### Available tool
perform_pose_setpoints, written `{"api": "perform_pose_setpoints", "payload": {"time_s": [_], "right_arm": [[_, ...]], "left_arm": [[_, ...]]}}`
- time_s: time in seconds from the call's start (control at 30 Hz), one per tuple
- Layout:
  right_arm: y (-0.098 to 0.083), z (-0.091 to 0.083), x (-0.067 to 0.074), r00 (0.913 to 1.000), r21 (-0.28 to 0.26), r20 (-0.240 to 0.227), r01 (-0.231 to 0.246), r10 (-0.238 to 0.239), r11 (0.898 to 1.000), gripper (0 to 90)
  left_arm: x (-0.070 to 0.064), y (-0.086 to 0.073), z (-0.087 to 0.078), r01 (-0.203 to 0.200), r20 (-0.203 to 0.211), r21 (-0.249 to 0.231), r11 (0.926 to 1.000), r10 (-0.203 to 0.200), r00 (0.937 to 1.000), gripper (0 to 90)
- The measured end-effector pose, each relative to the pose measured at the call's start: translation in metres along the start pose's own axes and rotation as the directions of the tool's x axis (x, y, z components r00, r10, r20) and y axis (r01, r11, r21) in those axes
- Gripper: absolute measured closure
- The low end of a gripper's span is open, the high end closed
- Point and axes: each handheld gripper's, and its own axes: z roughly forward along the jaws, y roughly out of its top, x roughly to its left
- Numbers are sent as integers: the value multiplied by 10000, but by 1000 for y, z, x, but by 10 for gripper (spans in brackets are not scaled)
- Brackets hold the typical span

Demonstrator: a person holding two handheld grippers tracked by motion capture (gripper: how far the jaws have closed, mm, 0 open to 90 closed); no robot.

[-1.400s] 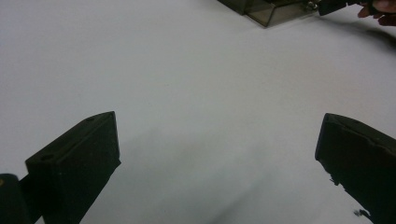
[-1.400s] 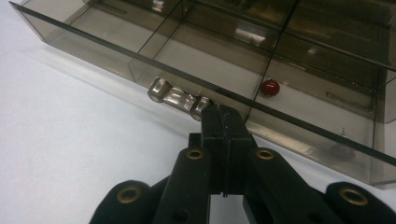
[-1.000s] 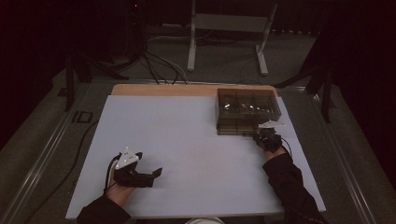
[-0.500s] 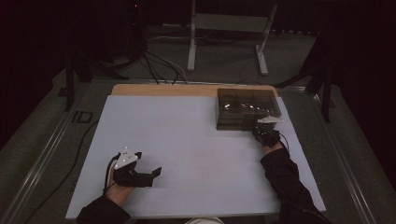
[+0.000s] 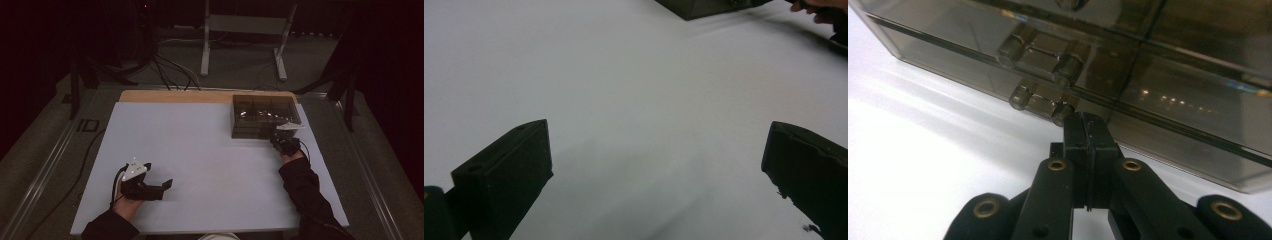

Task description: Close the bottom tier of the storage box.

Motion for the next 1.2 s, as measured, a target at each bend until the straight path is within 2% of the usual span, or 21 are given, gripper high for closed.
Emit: {"api": "perform_pose_setpoints", "payload": {"time_s": [0.07, 0.17, 0.23, 0.3, 0.33, 0.43, 0.5, 0.57, 0.67, 0.73, 0.8, 0.87, 0.93, 0.97, 1.03, 1.13, 1.2], "right_arm": [[0, -8, 0, 9998, -168, -138, -153, 151, 9997, 890], [-1, -20, 2, 9992, -481, -344, -211, 194, 9986, 795], [-2, -26, 5, 9989, -645, -446, -201, 172, 9977, 683], [-2, -32, 8, 9968, -766, -772, -263, 204, 9967, 539], [-2, -34, 10, 9965, -833, -813, -253, 185, 9962, 493], [-2, -42, 17, 9976, -1123, -688, -150, 73, 9936, 271], [-2, -49, 21, 9979, -1492, -637, -183, 89, 9886, 202], [1, -54, 22, 9961, -1742, -853, -382, 235, 9840, 127], [5, -62, 25, 9917, -2056, -1277, -436, 173, 9777, 2], [6, -66, 28, 9894, -2166, -1453, -374, 56, 9755, 0], [8, -68, 33, 9910, -2168, -1335, -212, -82, 9760, 0], [7, -71, 36, 9892, -2310, -1440, -72, -269, 9729, 0], [7, -72, 38, 9869, -2294, -1580, -46, -325, 9733, 0], [7, -72, 39, 9858, -2318, -1629, 9, -397, 9728, 0], [7, -74, 42, 9872, -2551, -1514, 90, -491, 9669, 0], [7, -78, 43, 9832, -2826, -1747, 10, -525, 9593, 0], [7, -80, 45, 9799, -2924, -1859, 153, -726, 9562, 0]], "left_arm": [[0, 0, 0, -7, 0, 2, 10000, 7, 10000, 11], [-1, 1, 0, -51, 7, 13, 10000, 51, 10000, 11], [-2, 1, 0, -35, 3, 20, 10000, 35, 10000, 11], [-2, 1, 1, -25, 8, 28, 10000, 25, 10000, 11], [-3, 1, 1, -46, 2, 35, 10000, 46, 10000, 11], [-2, 2, 1, -3, -18, 3, 10000, 3, 10000, 11], [-1, 2, 1, 19, -23, -13, 10000, -19, 10000, 11], [-1, 1, 0, 54, -22, -10, 10000, -54, 10000, 11], [0, 1, 0, 39, -10, -51, 10000, -39, 10000, 11], [0, 2, -1, 53, 0, -85, 10000, -53, 10000, 11], [0, 1, -1, 19, 17, -55, 10000, -18, 10000, 11], [0, 1, 0, 3, 34, -13, 10000, -3, 10000, 11], [2, 2, -1, 218, 248, -83, 9997, -216, 9995, 11], [3, 2, -2, 246, 210, -167, 9996, -243, 9995, 11], [3, 2, -5, 134, 66, -227, 9997, -133, 9999, 11], [3, 1, -8, 97, 67, -274, 9996, -95, 9999, 11], [2, 1, -8, 11, 67, -255, 9997, -9, 10000, 11]]}}
